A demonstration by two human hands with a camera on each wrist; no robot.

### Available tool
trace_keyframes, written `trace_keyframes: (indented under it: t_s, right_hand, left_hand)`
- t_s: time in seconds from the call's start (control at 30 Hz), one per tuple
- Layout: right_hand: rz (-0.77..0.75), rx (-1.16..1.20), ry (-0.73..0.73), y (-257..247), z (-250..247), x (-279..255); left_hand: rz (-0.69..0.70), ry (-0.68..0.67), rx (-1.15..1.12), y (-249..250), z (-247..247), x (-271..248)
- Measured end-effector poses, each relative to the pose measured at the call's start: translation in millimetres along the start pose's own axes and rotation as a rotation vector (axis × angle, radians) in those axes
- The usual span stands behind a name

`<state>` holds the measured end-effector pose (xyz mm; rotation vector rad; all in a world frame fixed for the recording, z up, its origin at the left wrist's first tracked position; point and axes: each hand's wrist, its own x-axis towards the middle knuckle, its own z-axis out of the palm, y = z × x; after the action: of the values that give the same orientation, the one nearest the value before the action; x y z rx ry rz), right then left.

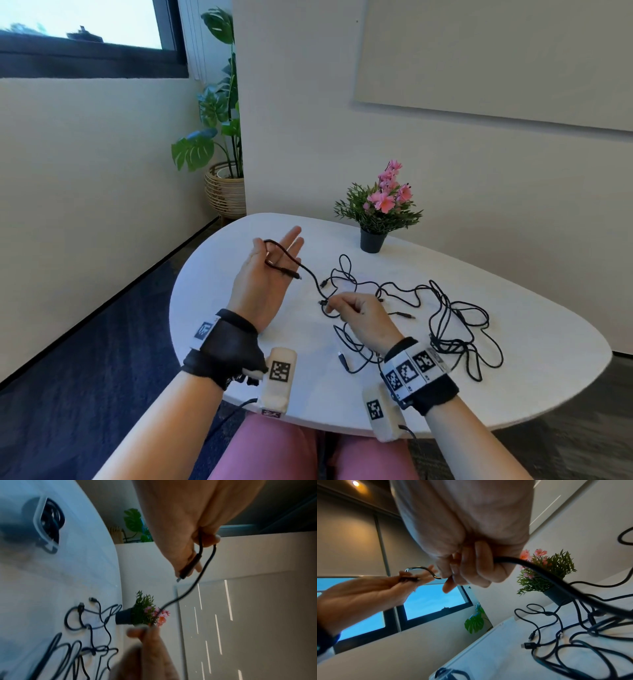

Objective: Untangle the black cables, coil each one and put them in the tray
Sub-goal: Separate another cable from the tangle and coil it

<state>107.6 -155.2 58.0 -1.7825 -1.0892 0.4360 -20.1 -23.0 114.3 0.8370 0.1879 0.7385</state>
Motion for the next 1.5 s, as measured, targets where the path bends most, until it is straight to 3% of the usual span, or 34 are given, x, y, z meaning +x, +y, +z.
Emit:
trace_keyframes:
  t_s: [0.1,0.2,0.27,0.33,0.43,0.53,0.63,0.77,0.83,1.0,1.23,1.3,1.5]
  right_hand:
    - [0.023,-0.018,-0.089,-1,11,-2]
    - [0.048,-0.069,-0.224,-6,22,-4]
    - [0.045,-0.130,-0.311,-5,26,-7]
    - [0.031,-0.156,-0.355,-6,23,-11]
    - [-0.012,-0.134,-0.306,-19,5,-13]
    - [-0.004,-0.009,-0.186,-32,-18,-9]
    - [-0.041,0.012,-0.142,-41,-35,-4]
    - [-0.067,0.007,-0.058,-33,-42,3]
    - [-0.062,0.045,-0.013,-26,-42,5]
    - [-0.035,0.162,0.110,-18,-32,4]
    - [0.036,0.197,0.057,1,-11,-4]
    - [0.063,0.193,-0.014,6,1,-9]
    - [0.039,0.085,-0.252,5,19,-17]
  left_hand:
    - [-0.013,0.024,-0.027,-3,2,1]
    - [-0.011,0.138,-0.050,-4,5,5]
    - [0.019,0.224,0.136,0,7,8]
    - [0.107,0.242,0.463,3,5,11]
    - [0.210,0.119,1.078,2,-8,12]
    - [0.142,-0.106,1.644,-4,-20,4]
    - [0.137,-0.303,1.783,-12,-20,-8]
    - [0.146,-0.451,1.980,-16,-13,-11]
    - [0.085,-0.491,1.871,-13,-10,-11]
    - [-0.035,-0.482,1.106,-16,-9,-10]
    - [-0.068,-0.031,0.276,-16,-5,3]
    - [-0.067,0.022,0.157,-14,-4,6]
    - [-0.034,0.223,0.226,-21,-4,8]
